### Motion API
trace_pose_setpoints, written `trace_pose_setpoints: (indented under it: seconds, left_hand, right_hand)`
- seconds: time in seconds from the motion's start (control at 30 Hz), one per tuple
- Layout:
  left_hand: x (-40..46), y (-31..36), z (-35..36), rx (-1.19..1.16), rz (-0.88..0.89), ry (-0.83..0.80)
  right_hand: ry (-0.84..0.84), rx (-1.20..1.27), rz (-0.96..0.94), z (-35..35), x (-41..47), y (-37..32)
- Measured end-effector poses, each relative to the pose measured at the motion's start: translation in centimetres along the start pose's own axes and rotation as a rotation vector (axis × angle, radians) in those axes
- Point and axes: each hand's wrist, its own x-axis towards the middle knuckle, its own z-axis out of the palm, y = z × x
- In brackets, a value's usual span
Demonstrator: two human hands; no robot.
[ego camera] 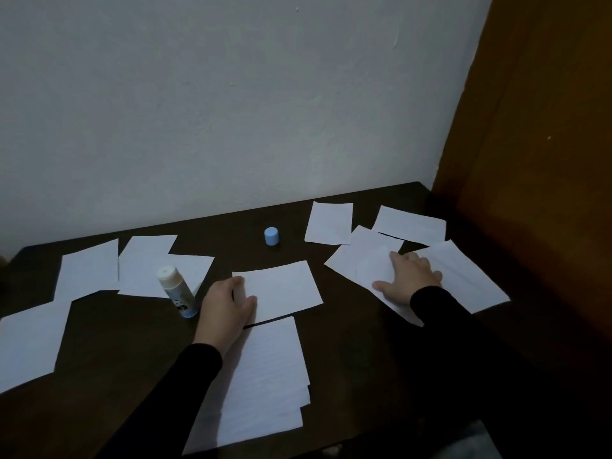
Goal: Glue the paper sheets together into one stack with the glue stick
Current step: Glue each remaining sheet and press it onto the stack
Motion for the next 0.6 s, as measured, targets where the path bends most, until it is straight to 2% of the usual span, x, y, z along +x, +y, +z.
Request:
trace_pose_setpoints:
  seconds: [0.47, 0.6]
  left_hand:
    - [0.4, -0.9, 0.3, 0.039, 0.029, 0.025]
    - [0.1, -0.8, 0.2, -0.008, 0.027, 0.036]
  right_hand:
    - [-0.035, 0.006, 0.02, -0.5, 0.2, -1.0]
    - [-0.009, 0.007, -0.041, -0.9, 0.0, -1.2]
